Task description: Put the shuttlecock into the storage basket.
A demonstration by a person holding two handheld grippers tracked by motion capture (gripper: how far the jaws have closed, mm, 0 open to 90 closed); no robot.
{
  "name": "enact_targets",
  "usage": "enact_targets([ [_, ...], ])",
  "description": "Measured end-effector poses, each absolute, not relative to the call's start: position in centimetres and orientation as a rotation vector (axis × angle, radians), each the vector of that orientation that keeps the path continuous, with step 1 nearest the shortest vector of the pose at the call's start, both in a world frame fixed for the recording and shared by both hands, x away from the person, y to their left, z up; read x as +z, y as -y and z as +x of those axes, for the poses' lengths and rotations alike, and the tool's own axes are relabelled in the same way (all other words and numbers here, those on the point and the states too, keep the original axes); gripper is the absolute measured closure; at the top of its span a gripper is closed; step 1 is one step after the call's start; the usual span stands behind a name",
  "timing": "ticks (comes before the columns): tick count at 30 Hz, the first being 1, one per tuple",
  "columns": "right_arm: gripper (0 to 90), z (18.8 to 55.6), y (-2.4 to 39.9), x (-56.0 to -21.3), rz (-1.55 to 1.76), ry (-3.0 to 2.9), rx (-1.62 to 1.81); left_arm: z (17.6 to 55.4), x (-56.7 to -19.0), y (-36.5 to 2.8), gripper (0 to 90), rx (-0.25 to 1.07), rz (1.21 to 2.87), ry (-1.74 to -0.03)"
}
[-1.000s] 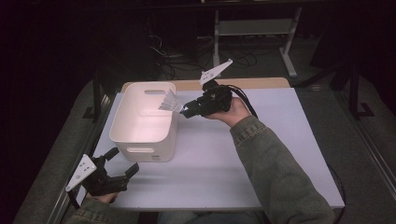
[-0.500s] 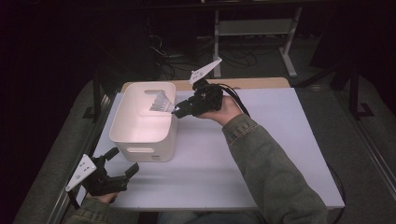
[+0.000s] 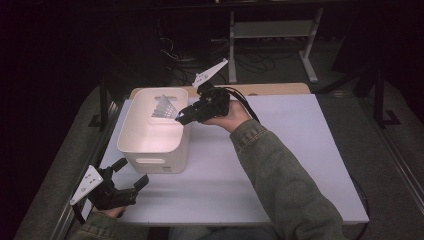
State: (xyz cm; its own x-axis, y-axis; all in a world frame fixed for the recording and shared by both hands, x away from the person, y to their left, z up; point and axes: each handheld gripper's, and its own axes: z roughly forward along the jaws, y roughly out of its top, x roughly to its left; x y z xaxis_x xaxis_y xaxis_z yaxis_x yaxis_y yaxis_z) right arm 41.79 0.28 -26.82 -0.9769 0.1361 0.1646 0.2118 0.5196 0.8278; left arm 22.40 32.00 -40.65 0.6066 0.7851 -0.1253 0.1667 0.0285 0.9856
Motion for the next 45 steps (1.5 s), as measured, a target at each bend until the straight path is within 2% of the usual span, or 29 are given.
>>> enact_targets([
  [45,64.1,43.0,-5.3,-29.9,-0.268,2.608,-1.419,22.4,-40.7,-32.0,0.0,0.566,1.497,-0.858],
])
